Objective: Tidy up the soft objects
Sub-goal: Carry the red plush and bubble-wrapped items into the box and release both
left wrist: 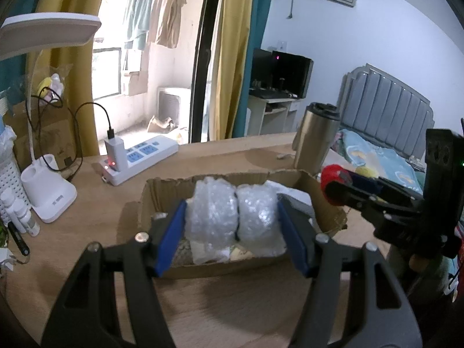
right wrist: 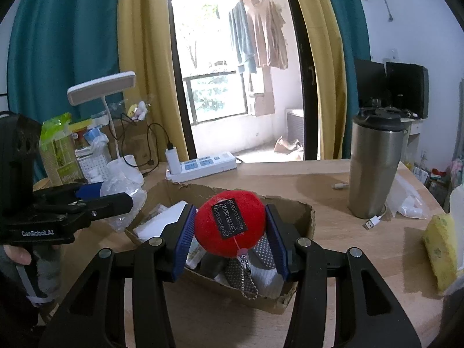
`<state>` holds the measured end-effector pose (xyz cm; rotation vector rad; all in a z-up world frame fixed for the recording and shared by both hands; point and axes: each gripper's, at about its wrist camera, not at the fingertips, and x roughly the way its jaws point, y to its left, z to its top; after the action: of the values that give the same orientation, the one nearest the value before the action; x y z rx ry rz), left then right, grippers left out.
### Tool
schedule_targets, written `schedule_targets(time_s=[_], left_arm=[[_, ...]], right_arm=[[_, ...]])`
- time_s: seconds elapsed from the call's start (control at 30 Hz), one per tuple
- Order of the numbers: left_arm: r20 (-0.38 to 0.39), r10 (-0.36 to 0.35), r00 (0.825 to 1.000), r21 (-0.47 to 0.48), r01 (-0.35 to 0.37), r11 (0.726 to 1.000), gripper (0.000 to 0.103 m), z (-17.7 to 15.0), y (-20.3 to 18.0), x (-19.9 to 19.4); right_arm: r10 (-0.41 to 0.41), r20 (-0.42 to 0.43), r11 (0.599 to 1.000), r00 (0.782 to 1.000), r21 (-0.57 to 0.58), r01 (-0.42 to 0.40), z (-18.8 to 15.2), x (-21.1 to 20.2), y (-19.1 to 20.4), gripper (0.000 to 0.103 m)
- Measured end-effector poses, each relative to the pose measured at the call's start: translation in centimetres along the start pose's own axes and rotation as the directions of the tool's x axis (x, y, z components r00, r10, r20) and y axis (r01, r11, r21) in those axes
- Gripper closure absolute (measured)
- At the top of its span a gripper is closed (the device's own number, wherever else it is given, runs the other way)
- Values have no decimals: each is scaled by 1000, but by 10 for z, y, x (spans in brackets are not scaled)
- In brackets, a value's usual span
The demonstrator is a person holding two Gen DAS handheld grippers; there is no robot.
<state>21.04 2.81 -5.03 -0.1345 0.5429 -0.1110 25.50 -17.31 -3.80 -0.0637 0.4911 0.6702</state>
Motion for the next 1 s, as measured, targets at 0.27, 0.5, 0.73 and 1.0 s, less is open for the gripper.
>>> schedule_targets(time_s=[0.27,0.5,0.73,1.0], left_arm=[[-17,-2,1000,-6,2,1000,38,2,-2,11],[-30,12,999,-2,-12,1000,38,3,-4,19],[-52,20,998,1,-20,1000,38,5,-8,33],[-73,30,997,-20,-31,999,38,10,-8,53]], right_arm=[[13,-33,1000,999,-15,-13,-6,10,-1,38],[11,-12,999,1000,-32,-12,-5,5,-3,33],[1,17,1000,1000,-4,-1,-2,-2,-18,33],[6,23,1000,1000,27,-7,-1,-1,-34,33]])
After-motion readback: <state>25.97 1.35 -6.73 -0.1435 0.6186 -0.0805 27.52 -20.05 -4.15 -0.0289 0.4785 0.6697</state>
